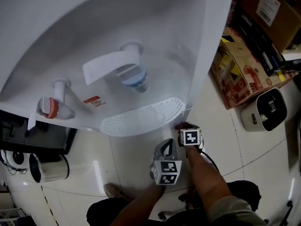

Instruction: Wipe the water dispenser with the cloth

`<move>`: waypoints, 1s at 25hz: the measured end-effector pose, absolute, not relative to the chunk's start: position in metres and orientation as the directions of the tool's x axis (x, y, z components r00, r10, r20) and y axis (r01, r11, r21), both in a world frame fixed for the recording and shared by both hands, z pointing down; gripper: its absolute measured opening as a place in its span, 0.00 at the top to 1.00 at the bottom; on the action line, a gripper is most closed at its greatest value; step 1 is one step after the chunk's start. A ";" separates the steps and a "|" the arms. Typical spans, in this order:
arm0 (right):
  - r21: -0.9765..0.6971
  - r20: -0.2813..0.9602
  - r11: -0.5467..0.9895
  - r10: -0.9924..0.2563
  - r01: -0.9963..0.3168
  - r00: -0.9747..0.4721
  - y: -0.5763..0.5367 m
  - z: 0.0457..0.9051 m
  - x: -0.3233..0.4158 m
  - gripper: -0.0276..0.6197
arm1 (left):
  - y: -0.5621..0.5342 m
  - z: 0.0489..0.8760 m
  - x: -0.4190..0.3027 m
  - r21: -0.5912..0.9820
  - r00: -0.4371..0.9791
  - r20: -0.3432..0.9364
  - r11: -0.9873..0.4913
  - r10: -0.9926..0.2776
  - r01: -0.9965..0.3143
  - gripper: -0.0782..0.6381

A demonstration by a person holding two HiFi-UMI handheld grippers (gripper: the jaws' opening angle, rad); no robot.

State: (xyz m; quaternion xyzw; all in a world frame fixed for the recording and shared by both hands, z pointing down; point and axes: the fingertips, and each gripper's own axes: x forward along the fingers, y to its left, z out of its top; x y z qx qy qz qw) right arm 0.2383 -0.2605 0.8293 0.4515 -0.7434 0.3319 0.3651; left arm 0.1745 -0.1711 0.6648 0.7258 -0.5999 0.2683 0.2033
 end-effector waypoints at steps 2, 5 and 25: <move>-0.168 0.837 0.364 -0.438 -0.916 -0.327 -0.261 0.833 0.236 0.81 | -0.162 0.667 0.169 -0.028 0.111 0.645 -0.169 -0.756 -0.985 0.89; -0.176 0.851 0.351 -0.415 -0.920 -0.322 -0.254 0.832 0.239 0.81 | -0.155 0.658 0.158 -0.026 0.077 0.633 -0.121 -0.770 -0.992 0.89; -0.119 0.598 0.651 -0.556 -0.750 -0.578 -0.234 0.603 0.250 0.81 | -0.105 0.459 0.130 -0.055 -0.072 0.360 0.056 -0.930 -0.997 0.89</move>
